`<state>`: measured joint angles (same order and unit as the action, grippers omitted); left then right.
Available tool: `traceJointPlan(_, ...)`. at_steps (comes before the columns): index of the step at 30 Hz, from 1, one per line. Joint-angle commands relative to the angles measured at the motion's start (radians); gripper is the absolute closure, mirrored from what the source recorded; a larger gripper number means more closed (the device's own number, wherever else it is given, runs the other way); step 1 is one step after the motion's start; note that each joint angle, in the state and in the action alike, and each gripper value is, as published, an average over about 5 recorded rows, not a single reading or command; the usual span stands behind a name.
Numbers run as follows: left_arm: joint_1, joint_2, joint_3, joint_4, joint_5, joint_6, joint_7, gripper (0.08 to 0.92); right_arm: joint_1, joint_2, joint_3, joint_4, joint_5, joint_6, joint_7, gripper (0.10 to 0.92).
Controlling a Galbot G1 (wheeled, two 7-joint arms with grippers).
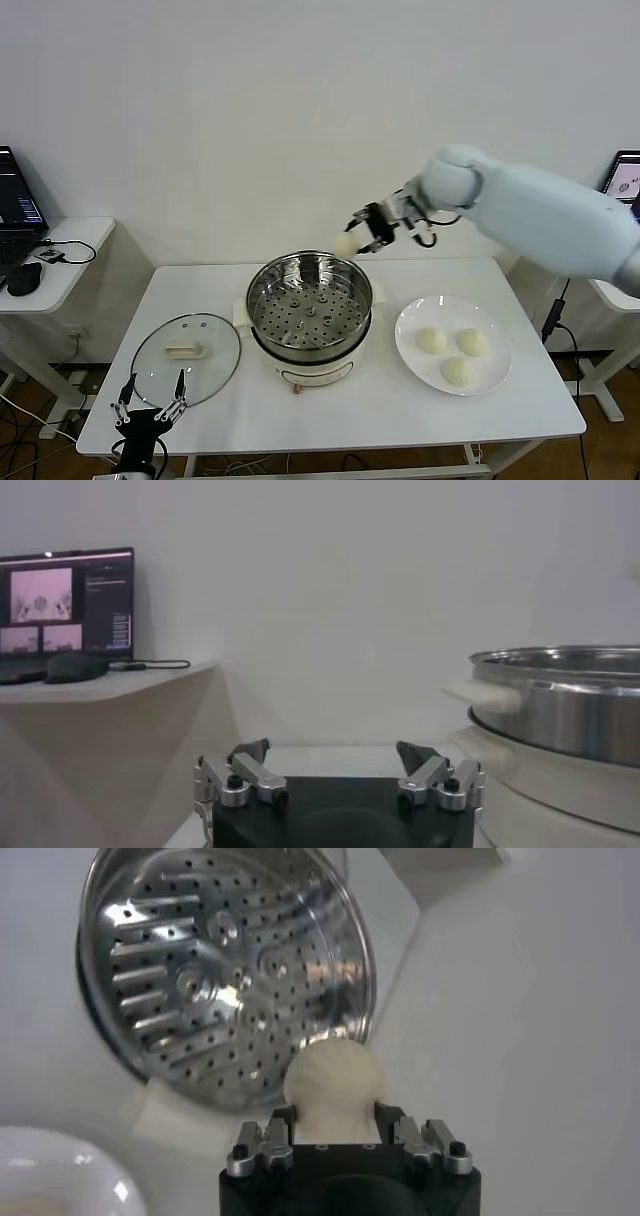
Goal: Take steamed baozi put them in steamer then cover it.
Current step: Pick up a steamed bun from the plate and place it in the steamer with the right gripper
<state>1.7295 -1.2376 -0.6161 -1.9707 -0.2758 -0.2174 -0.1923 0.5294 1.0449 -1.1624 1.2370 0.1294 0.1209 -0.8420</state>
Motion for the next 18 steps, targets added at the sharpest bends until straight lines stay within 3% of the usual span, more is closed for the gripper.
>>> traceJointPlan(1,0.004,-0.001,-0.009,-0.006,-0.001,-0.002,0.001,0.177,-0.047,0.222,-0.057,-0.147,-0.175,0.125,0.042,0.506)
traceJointPlan(18,0.008,-0.006,-0.019,-0.005,-0.002,-0.017,0.001,0.177,-0.113,0.294,-0.077,-0.288,-0.459,0.324,0.107,0.5)
